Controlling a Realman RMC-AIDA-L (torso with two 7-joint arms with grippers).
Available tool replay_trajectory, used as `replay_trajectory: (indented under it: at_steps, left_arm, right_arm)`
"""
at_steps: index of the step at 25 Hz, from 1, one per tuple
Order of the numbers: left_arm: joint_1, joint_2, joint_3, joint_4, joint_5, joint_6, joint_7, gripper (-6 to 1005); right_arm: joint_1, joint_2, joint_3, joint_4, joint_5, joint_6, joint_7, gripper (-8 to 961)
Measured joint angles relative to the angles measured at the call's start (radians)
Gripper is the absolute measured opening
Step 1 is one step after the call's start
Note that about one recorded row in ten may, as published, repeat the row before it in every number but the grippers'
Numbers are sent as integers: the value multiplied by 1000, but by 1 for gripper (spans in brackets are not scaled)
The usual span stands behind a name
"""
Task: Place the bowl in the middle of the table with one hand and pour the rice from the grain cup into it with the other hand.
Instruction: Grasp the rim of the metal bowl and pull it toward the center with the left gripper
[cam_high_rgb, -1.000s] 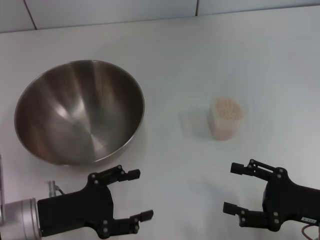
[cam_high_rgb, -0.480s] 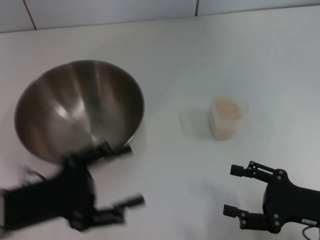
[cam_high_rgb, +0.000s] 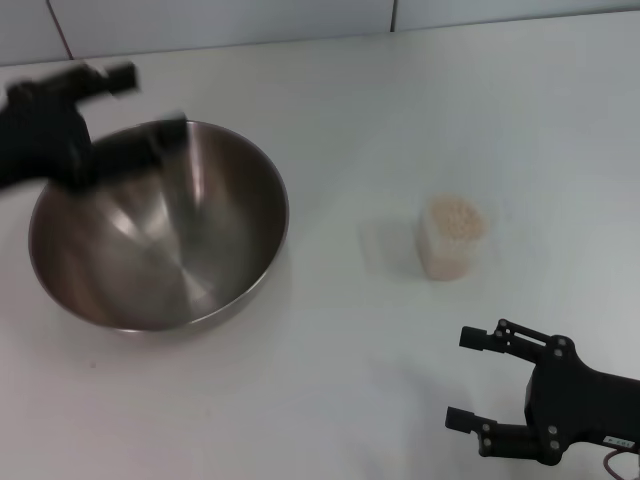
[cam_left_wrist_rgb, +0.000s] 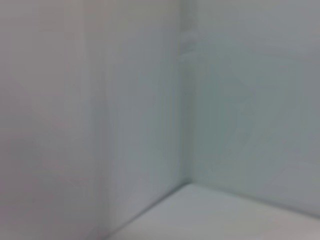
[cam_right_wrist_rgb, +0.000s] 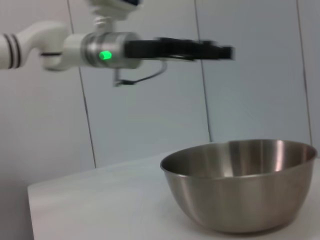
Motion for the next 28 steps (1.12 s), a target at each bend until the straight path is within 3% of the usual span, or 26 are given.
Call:
replay_trajectory:
  at_steps: [1,3,5,6,8,9,10,12,18,28]
  left_arm:
    - [0,0,0,0,0,0,0,822]
    - [-64,2,-45,10,142,-49,-153,820]
    - [-174,2,-106,-21,363,-64,-317,819]
    - [-174,2,-106,-21,363,-64,-317,818]
    - [-264,3,-148,-77,526,-45,-396,818]
    - [-264,3,-148,-77,526,-45,-396,817]
    - [-343,3,-200,-147,660,-4,-440,817]
    - [-387,3,-232,-198,731,16,-447,816]
    - [-435,3,-259,-282,851,5,-454,814]
    - [-436,3,-268,-321,931,9,-467,812]
  right_arm:
    - [0,0,0,0,0,0,0,838]
    - [2,0,2,0,0,-8,0,838]
    - [5,-2,3,4,1,-18,-1,838]
    - [5,-2,3,4,1,-18,-1,838]
    - [5,-2,3,12,1,-25,-1,838]
    - [6,-2,4,16,1,-30,-1,838]
    - [7,0,5,24,1,-38,-1,838]
    - [7,0,6,27,1,-44,-1,838]
    - [9,0,5,27,1,-45,-1,838]
    - [16,0,-1,28,1,-45,-2,839]
